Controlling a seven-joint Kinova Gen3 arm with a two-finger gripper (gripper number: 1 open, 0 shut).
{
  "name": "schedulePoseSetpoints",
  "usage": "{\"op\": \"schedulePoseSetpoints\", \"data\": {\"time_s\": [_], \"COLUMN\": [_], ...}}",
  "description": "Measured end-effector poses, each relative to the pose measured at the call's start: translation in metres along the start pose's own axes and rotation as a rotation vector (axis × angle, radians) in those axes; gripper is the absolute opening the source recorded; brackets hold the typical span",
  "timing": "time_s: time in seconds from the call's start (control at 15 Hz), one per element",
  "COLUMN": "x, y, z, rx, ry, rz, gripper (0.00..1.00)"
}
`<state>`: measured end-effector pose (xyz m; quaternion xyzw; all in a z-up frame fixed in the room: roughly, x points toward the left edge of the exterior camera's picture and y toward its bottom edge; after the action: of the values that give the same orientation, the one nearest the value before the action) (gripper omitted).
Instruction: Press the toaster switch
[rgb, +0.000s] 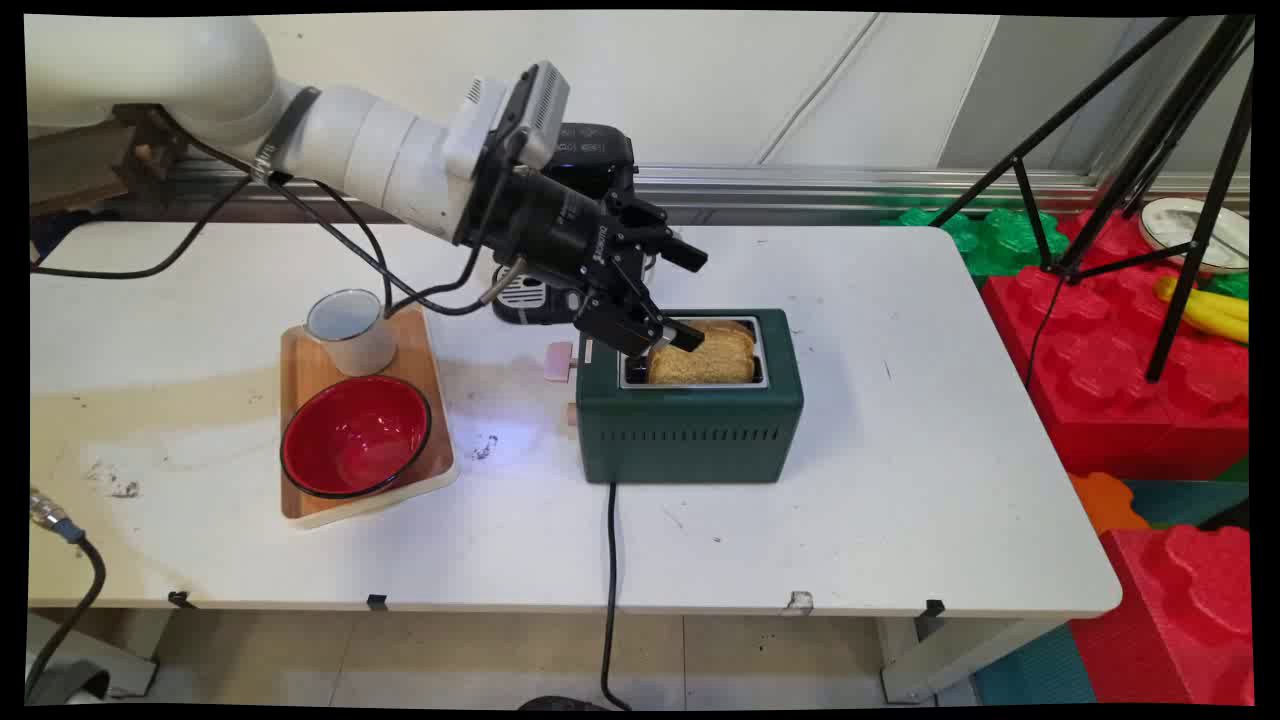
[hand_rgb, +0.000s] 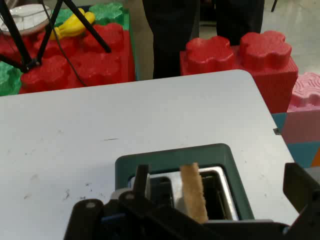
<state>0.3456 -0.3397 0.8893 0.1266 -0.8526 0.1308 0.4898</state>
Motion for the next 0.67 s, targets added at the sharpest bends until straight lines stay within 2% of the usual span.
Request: {"op": "schedulePoseSetpoints", "data": {"time_s": [0.67], "x": [-0.0027], "y": [0.0025], "z": [-0.0039], "rx": [0.022], "ry": [-0.013], "rz": [-0.008], "gripper": [1.00]}}
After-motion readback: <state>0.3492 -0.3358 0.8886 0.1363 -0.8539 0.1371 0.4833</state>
